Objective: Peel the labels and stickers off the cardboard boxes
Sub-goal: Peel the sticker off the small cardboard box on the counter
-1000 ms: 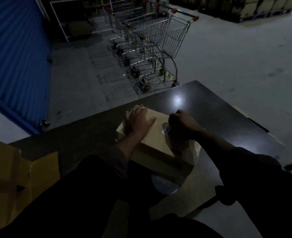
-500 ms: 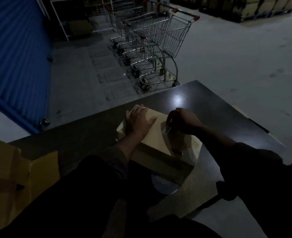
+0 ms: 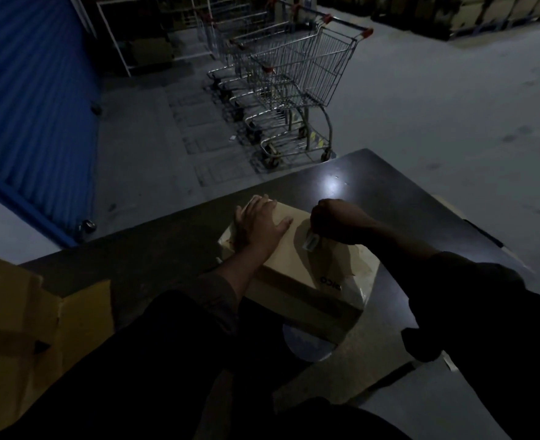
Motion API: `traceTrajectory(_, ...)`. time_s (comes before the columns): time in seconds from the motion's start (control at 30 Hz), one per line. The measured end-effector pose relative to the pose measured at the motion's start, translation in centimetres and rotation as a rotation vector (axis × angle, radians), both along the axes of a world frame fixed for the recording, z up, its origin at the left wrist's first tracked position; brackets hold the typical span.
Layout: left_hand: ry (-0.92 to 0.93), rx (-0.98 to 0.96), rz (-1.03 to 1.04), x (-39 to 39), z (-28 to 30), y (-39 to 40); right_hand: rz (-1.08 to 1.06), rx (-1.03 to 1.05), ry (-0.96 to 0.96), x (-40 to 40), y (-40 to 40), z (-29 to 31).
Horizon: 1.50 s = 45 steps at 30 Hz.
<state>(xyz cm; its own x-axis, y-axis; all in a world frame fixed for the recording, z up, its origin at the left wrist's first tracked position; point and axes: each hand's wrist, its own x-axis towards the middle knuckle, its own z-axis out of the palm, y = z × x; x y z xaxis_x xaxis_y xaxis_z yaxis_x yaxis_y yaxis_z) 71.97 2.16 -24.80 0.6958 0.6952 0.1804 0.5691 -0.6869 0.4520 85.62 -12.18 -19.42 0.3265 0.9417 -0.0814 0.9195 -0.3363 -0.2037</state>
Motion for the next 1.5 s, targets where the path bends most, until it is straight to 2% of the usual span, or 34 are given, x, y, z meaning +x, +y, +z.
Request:
traceTrajectory(0.27, 0.004, -0.001, 0.000, 0.0, 0.1, -0.1, 0.090, -0.097, -0.077, -0.3, 0.4, 0.3)
traceTrajectory(0.47, 0.004, -0.009, -0.006, 0.0, 0.3, -0.3, 0.020, -0.057, -0.040, -0.8, -0.7, -0.3)
traceTrajectory(0.57, 0.028, 0.006, 0.026, 0.2, 0.1, -0.3, -0.089, 0.062, 0.080, -0.5, -2.3, -1.2)
traceTrajectory(0.63, 0.035, 0.039, 0.159, 0.0, 0.1, -0.4, -0.223, 0.142, 0.086, -0.2, -4.0, -2.5)
traceTrajectory(0.73, 0.017, -0.030, 0.306, -0.3, 0.4, -0.8, -0.427, 0.264, 0.145, -0.8, -6.6, -3.9)
traceTrajectory(0.8, 0.010, -0.052, 0.269, -0.2, 0.5, -0.7, -0.472, 0.338, 0.214, -1.8, -7.7, -3.9)
traceTrajectory(0.87, 0.011, -0.060, 0.177, 0.2, 0.5, -0.5, -0.523, 0.381, 0.192, -3.3, -8.8, -4.0)
traceTrajectory(1.03, 0.104, -0.039, -0.207, 2.6, 1.1, -2.0, -0.717, 0.400, 0.109, -7.5, -12.7, -5.5)
traceTrajectory(1.17, 0.157, 0.043, -0.412, 4.8, 1.5, -3.7, -0.754, 0.432, 0.302, -7.7, -15.0, -6.4)
traceTrajectory(1.27, 0.214, 0.109, -0.428, 5.5, 1.0, -4.2, -0.646, 0.500, 0.428, -7.0, -15.4, -6.4)
traceTrajectory(1.37, 0.190, 0.125, -0.340, 5.1, 0.6, -4.4, -0.543, 0.443, 0.443, -6.6, -15.1, -5.8)
traceTrajectory(1.5, 0.143, 0.122, -0.263, 4.3, 0.2, -4.8, -0.507, 0.384, 0.456, -6.2, -14.2, -5.1)
